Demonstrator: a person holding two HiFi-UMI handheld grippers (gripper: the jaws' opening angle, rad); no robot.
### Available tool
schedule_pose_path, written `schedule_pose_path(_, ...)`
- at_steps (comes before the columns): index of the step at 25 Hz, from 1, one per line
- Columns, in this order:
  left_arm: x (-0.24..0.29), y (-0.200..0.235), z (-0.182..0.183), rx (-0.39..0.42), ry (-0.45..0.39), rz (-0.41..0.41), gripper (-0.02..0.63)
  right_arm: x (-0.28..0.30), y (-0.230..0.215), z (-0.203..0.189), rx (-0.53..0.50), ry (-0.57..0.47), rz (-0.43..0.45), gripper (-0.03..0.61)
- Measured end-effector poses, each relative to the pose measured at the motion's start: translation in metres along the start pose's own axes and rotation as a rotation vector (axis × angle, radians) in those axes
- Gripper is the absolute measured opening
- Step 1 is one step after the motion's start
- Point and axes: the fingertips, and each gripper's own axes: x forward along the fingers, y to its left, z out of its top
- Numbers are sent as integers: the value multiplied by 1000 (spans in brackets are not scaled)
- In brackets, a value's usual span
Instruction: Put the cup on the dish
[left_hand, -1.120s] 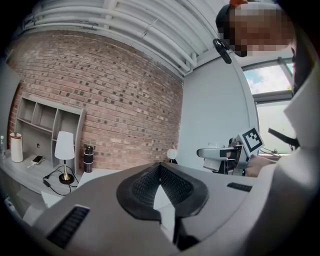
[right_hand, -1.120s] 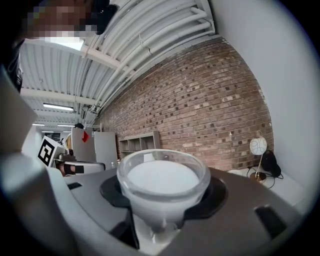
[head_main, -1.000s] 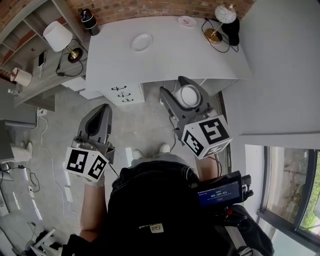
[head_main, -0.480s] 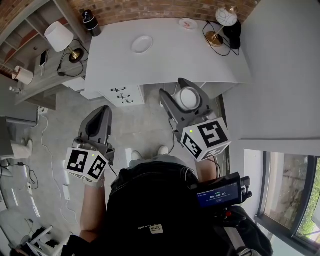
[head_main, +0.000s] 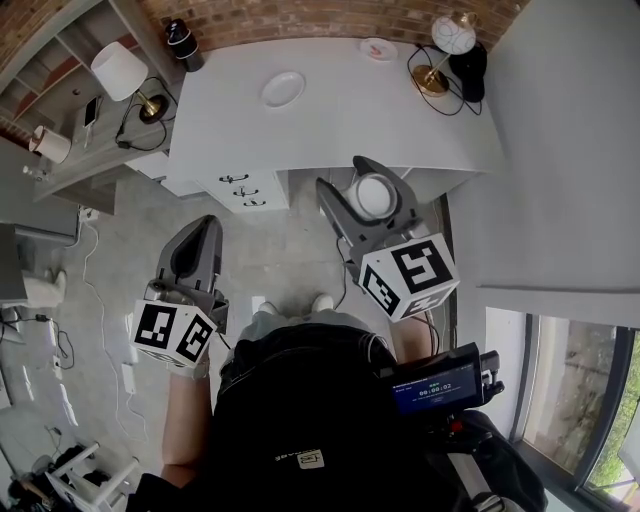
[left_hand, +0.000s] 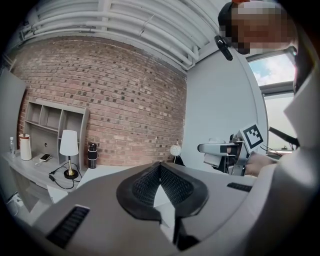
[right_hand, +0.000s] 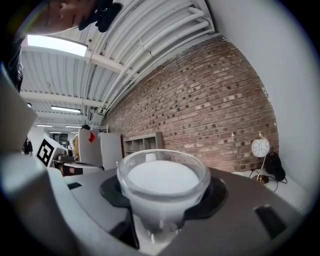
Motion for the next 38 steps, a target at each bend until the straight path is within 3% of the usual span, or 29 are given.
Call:
schedule_pose_path(8,-6,-1,-9,-7,22,31,5,-1,-6,-8,24,11,8,244)
schedule_pose_path(16,11,18,-18,-44,18,7,5,15,-16,-15,7,30,-30,244)
schedule_pose_path(23,48,63,-13,-70,26,-26,5,57,-31,-12,1,55,-86,244)
schedule_pose_path(38,132,196,-3,-100,77,-103,5,203,-72,0,-4,71,-233,244)
